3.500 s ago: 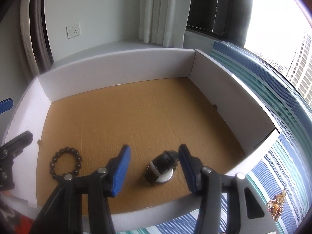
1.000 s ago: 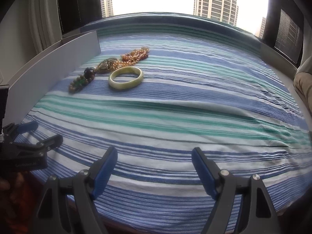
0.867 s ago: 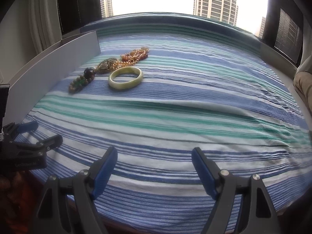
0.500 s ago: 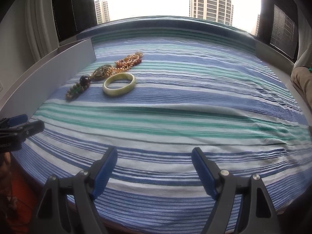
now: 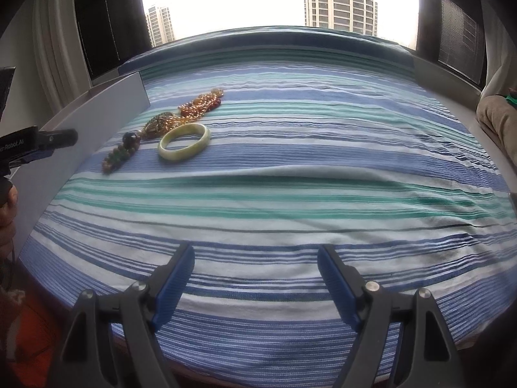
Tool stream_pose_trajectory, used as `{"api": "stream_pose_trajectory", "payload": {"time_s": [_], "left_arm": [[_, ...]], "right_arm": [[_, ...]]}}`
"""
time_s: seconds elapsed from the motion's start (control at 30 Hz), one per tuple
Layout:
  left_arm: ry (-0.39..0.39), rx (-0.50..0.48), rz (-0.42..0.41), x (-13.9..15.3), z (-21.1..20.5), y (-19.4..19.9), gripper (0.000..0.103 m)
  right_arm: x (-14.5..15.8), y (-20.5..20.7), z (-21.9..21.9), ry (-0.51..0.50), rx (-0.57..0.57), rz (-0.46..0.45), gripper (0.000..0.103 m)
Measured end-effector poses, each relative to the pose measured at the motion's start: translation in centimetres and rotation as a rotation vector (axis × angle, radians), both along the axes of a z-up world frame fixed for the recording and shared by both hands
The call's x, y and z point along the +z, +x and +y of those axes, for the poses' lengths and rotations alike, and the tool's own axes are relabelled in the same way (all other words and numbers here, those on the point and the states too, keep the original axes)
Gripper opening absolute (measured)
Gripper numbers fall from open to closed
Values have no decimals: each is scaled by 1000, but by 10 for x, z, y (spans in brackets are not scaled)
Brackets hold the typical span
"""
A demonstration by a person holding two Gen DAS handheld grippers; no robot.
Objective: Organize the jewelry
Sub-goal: 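Grasp the green pendant charm with the left tool and lift it, then grasp the pale jade bangle with the right tool while the left tool holds the charm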
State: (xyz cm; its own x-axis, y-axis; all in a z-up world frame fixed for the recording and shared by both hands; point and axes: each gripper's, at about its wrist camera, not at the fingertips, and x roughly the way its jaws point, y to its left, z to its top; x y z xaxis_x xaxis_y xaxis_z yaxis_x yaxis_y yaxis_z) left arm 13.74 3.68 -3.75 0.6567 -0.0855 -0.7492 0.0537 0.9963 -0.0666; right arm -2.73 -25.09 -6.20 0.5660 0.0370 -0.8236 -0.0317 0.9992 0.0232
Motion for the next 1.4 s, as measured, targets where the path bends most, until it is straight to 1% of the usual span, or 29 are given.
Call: {"api": "stream_pose_trajectory", "payload": {"time_s": [0.07,0.1,0.17,0.2,0.23,0.27,0.3,0.33,0.37,0.47,0.57,0.6,0.7,0.8,0.9,1.0,1.1,1.17,1.27,1.3,1.33,1.37,1.4], "left_arm": [[36,-23,13,-11,-11,19,90],[56,-22,25,-18,-15,28,87],[76,-12,49,-31,-18,47,78],[83,-2,60,-37,-18,54,75],[87,9,70,-42,-18,61,69],[84,16,79,-46,-17,66,59],[74,20,85,-49,-16,70,51],[55,20,89,-50,-14,72,27],[25,16,95,-50,-11,73,12],[-54,15,65,-37,-1,67,11],[-176,14,31,-9,16,54,11],[-206,16,16,1,22,49,11],[-263,18,-24,29,36,32,11],[-270,22,-50,46,45,15,11],[-267,27,-56,51,53,-4,11],[-262,39,-47,46,62,-21,11],[-258,57,-31,37,70,-33,11],[-257,68,-27,32,74,-41,11],[-258,79,-22,26,77,-48,11],[-264,82,-21,25,79,-51,11],[-268,83,-20,24,79,-52,11],[-270,84,-20,23,80,-54,11],[-268,86,-20,22,80,-55,11]], "right_arm": [[0,-1,-2,3,-5,0,80],[0,-2,-3,3,-7,0,80],[1,-3,-4,4,-13,-1,80],[2,-4,-5,5,-14,-3,80],[3,-4,-6,4,-16,-6,80],[4,-5,-7,2,-18,-8,80],[4,-6,-8,0,-19,-8,80],[4,-6,-9,-1,-22,-7,80],[3,-7,-10,-2,-25,-4,80],[0,-8,-14,-1,-38,9,80],[-1,-7,-16,2,-46,14,80],[0,-7,-16,2,-47,14,80],[1,-4,-15,6,-42,10,80],[2,0,-10,12,-24,8,80],[5,6,-5,13,4,12,80],[15,15,-4,13,36,1,80],[25,34,-5,48,71,3,80],[29,54,-5,72,107,5,80],[26,93,-1,82,155,41,79],[22,106,4,72,174,54,70],[18,118,11,62,199,72,65],[13,130,18,51,227,90,57],[8,141,27,35,258,107,53]]}}
